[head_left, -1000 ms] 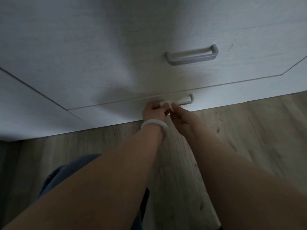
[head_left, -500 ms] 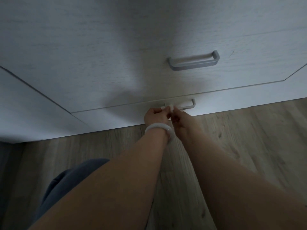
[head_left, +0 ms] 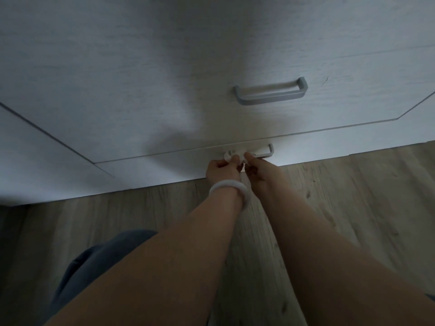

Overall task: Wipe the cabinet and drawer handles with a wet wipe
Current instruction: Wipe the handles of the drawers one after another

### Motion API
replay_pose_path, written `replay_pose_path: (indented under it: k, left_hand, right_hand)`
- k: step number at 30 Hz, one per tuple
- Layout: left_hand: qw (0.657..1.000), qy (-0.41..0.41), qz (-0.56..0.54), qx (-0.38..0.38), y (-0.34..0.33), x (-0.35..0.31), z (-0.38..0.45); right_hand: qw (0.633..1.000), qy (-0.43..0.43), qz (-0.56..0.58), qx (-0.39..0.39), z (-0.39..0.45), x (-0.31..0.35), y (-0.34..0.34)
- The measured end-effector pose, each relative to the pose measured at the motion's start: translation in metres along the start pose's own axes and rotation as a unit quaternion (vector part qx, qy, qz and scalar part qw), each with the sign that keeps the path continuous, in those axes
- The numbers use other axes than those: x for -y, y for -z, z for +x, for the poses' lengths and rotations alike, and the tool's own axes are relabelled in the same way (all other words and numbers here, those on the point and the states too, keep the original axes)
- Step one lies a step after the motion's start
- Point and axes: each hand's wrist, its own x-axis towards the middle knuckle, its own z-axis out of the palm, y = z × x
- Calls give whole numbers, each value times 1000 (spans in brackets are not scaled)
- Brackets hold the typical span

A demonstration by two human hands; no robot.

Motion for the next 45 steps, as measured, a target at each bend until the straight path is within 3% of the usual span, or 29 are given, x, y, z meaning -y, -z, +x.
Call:
replay_pose_path:
  k: [4,7,10,13,17,22,27,31,36,42,45]
  left_hand:
    - [999,29,-7,20,-9,6,-4]
    - [998,52,-1,36,-16,9,-8]
    - [997,51,-36,40,-18,5,-9]
    - [997,62,-35,41,-20,1,-7]
    - [994,74,-48,61,-17,-8,0]
    - [997,66,32,33,-14,-11,4]
    - [996,84,2,38,-13,-6,1]
    - [990,105,-61,76,-14,-6,-13]
    - [995,78,-45,44,-9,-12,-10]
    - [997,-26,39,-60,-11,-10,0]
    - [995,-30,62,-66,-11,-6,-2]
  right_hand:
    - [1000,5,4,5,2,9,6]
    - [990,102,-90,-41,1,14,16]
    - [940,218,-243,-101,-2,14,19]
    - [855,285,-415,-128,-6,15,14]
    - [804,316,-488,-125,-6,9,15]
    - [805,326,-481,-117,-8,8,18]
    - [820,333,-456,-95,-12,12,26]
    - [794,347,-487,-115,-11,18,27]
    - [777,347,-506,-143,-2,21,28]
    - [790,332,-498,-133,4,26,31]
    - [796,333,-488,-132,4,26,31]
